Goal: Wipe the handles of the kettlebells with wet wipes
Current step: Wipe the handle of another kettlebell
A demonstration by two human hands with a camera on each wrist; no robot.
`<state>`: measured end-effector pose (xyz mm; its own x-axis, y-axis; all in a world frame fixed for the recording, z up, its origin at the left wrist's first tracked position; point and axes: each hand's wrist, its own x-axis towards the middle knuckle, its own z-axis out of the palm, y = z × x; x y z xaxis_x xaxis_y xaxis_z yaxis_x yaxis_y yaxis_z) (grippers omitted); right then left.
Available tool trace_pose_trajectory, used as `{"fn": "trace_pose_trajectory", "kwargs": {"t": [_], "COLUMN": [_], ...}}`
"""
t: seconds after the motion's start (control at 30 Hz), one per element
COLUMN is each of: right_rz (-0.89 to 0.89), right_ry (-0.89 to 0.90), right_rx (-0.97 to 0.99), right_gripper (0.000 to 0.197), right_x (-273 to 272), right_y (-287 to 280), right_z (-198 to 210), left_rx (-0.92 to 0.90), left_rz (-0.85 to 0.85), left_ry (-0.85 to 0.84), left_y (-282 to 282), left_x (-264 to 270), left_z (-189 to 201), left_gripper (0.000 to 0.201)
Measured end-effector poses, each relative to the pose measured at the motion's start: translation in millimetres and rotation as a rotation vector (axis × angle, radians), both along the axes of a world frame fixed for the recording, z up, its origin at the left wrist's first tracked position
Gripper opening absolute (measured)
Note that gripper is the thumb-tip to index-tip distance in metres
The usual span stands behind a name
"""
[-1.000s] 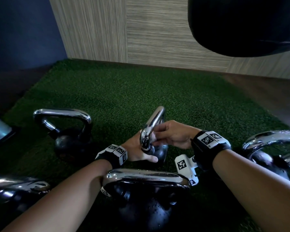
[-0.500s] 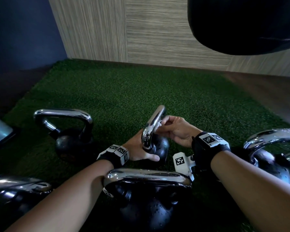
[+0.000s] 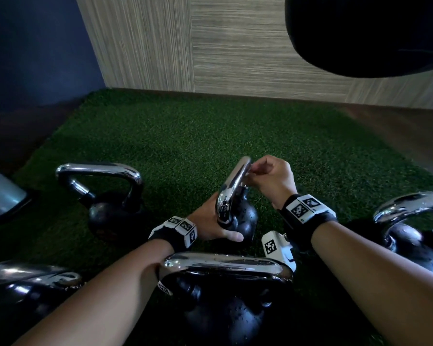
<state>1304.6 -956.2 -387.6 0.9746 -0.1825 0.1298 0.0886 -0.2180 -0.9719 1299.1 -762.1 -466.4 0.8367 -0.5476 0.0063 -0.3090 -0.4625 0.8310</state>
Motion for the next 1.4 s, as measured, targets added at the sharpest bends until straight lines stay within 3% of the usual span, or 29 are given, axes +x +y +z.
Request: {"fn": "trace_pose_trajectory", "kwargs": {"t": [0.27,0.43,0.53,0.7,0.93,1.03,1.13,1.2,1.27,1.33,1.4], "right_rz": [-0.172,-0.306,-0.28,-0.239,-0.11,-0.066,-0.004,0.076,0.132,0.191,0.268], "right_ry": [-0.086,0.064,0.164,0.151,0.409,0.311,0.081,-0.065,-0.119,-0.131,-0.141], "right_rx": [-0.226,-0.257,-0.296,-0.377,-0.188,-0.143,-0.447,-0.672,-0.796,-0.855,-0.914], "right_gripper": [0.015,0.002,0.006,0.008,0.028,0.029,0.019,0.024,0.028,0.03,0.033], "right_x": [8,15,20,16,8,3,0,1,2,4,5], "right_y": [6,16,15,14,1,-11,-16,-12,-8,-8,-9], "right_z": [-2,-1,3,-5,7,20,34,40,44,48,53], "left_rx": [0.078,0.055,0.028,0.035,0.137,0.235,0.491,0.64,0.618,0.459,0.455], "left_rz": [0.028,0.017,0.01,0.037,0.055,-0.007,-0.083,0.005,0.091,0.235,0.24], "left_ry": [0.025,0.023,0.036,0.041,-0.005,0.005,0.059,0.068,-0.024,-0.059,-0.088], "left_y": [-1,-3,-4,-1,-2,-2,4,8,17,20,14], "left_x": [-3,-1,1,2,-1,-6,-7,-5,-2,-3,-14], "left_z": [4,5,0,-5,1,16,44,71,100,127,150], "left_gripper": [0.088,0.096,0.093,0.104,0.106,0.105,0.088,0.049,0.027,0.022,0.031]}}
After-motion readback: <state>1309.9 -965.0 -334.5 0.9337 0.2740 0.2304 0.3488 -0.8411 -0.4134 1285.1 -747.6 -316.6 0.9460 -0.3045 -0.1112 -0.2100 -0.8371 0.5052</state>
